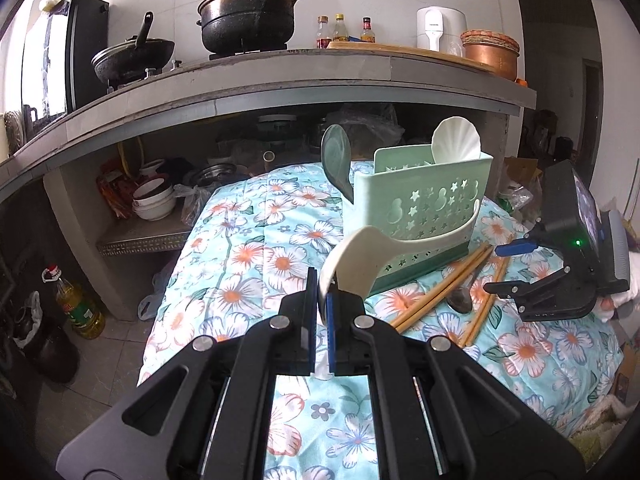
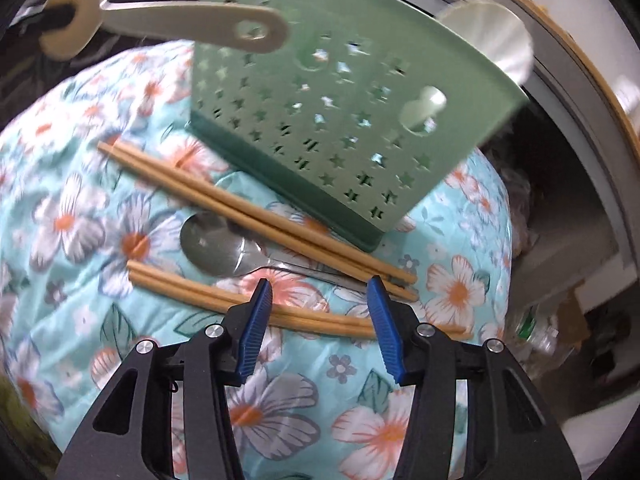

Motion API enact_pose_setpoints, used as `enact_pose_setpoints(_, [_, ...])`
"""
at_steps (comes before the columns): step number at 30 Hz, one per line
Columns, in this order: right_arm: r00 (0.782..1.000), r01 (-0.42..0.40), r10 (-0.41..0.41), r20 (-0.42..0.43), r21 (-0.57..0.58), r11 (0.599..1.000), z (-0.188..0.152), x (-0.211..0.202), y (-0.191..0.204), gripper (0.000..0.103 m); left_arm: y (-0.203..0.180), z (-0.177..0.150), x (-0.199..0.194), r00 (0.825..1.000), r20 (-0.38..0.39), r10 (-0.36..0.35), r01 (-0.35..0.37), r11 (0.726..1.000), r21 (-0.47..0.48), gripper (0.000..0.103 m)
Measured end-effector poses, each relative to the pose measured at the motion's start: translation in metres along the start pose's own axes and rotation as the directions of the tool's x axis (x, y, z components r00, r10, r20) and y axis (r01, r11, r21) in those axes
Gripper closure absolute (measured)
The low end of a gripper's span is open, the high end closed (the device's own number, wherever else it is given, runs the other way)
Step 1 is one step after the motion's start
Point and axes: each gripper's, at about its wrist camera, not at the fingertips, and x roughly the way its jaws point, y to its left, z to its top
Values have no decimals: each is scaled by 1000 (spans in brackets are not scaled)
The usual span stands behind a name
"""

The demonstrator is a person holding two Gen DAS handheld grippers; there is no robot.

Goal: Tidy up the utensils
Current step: 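Lift the ceramic spoon with the left tool while the right tool grasps the wooden chopsticks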

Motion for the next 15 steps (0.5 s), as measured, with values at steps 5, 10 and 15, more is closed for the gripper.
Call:
enact_pose_setpoints(5, [1000,22,-21,5,-283,959,5,-7,26,54,5,-1,2,1000,5,-8,8,1000,-9,100])
enact_pose_setpoints(10, [1000,26,-21,16,-489,872,11,-12,52,54,10,-3,1,1000,8,-6,6,1000,-23,100])
enact_pose_setpoints(15, [1000,7,9,26,-542,840,20,-18,79,54,13,-5,1,1000,7,-6,6,999,-35,100])
